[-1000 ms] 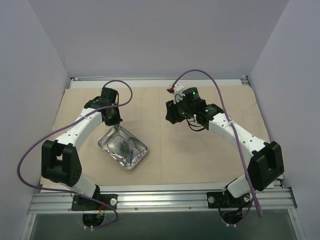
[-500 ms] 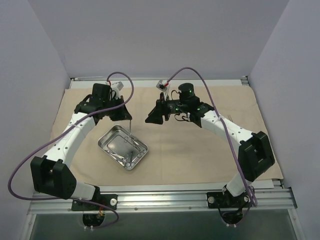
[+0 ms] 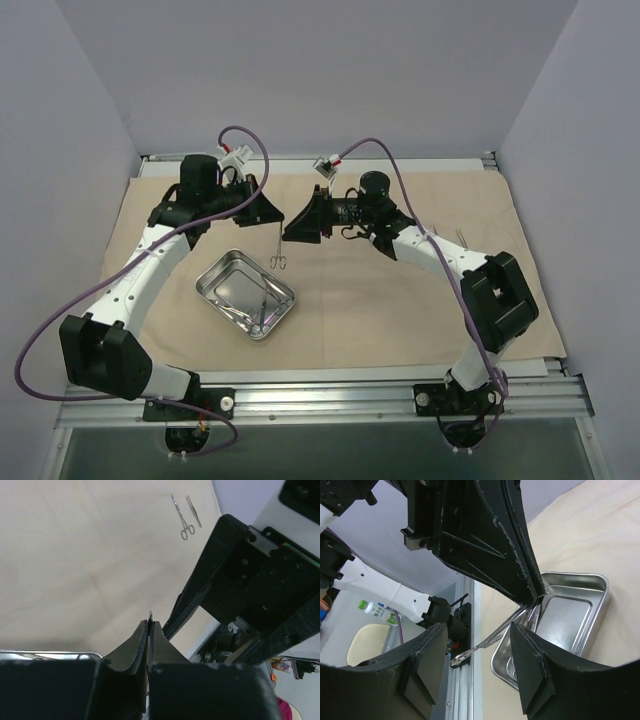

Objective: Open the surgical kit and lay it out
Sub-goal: Place the medical item in the surgical kit.

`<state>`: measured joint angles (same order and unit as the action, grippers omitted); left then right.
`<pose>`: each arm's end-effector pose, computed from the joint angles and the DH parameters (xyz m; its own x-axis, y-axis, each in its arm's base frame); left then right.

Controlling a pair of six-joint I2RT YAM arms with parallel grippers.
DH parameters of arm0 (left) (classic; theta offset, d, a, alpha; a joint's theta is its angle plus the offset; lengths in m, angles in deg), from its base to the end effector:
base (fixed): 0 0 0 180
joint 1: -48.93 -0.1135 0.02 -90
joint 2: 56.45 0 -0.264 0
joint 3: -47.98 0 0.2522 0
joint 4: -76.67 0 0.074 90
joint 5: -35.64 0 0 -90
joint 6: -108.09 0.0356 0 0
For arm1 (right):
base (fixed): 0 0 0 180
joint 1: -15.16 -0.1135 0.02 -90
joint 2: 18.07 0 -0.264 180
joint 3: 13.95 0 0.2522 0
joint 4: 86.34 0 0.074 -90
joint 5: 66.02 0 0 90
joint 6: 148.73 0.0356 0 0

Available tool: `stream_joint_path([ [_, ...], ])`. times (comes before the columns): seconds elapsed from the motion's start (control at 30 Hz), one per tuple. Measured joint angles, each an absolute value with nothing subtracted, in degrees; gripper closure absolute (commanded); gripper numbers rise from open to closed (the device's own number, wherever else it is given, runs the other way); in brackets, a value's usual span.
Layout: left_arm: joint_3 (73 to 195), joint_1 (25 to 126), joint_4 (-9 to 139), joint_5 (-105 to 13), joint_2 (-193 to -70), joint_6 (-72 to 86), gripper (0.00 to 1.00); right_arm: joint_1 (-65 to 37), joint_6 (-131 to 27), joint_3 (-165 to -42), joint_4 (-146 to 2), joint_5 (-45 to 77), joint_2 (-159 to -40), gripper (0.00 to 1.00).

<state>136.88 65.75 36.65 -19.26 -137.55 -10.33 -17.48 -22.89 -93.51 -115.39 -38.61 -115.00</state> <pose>0.2968 -0.1111 0.3536 -0.7831 -0.1700 -0.5981 0.3748 0.6384 -0.6723 0.3038 0.2321 0.3186 -0.4358 0.0409 -0.8991 -0.8945 -0.1298 0.4277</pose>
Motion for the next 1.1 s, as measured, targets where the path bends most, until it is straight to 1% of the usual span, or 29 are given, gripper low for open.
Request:
stream_joint_path([
  [0.2,136.9,65.8,39.7,-16.8,-137.5,-12.7,0.98,-17.2,-19.0,-92.6,-119.4,-38.7,-115.5,0.47],
  [0.6,136.9,66.7,44.0,-12.9,-137.4,-16.6,0.98,-16.7,-20.4,-92.6,-118.3,-38.4,-115.5,0.48],
  [0.73,136.8,67.2,46.6,-11.5,-137.4,-18.6,0.98,-16.7,-20.6,-92.6,-118.4,-38.4,-115.5,0.51],
  [0.93,136.6,67.3,50.2,-10.1,-137.4,-20.8,0.98,-16.7,-17.6,-92.5,-122.7,-38.5,-115.5,0.64],
  [0.97,136.5,67.3,50.7,-9.9,-137.4,-21.1,0.98,-16.7,-17.2,-92.5,-123.3,-38.5,-115.5,0.74],
  [1.03,136.5,67.3,51.3,-9.8,-137.4,-21.4,0.98,-16.7,-16.6,-92.4,-124.3,-38.9,-115.5,0.83],
  [1.07,136.4,67.2,51.6,-9.5,-137.4,-21.7,0.98,-16.7,-16.2,-92.4,-124.7,-38.9,-115.5,0.91],
  [1.1,136.4,67.2,51.9,-9.1,-137.4,-21.8,0.98,-16.7,-16.2,-92.3,-124.6,-38.9,-115.5,0.94],
])
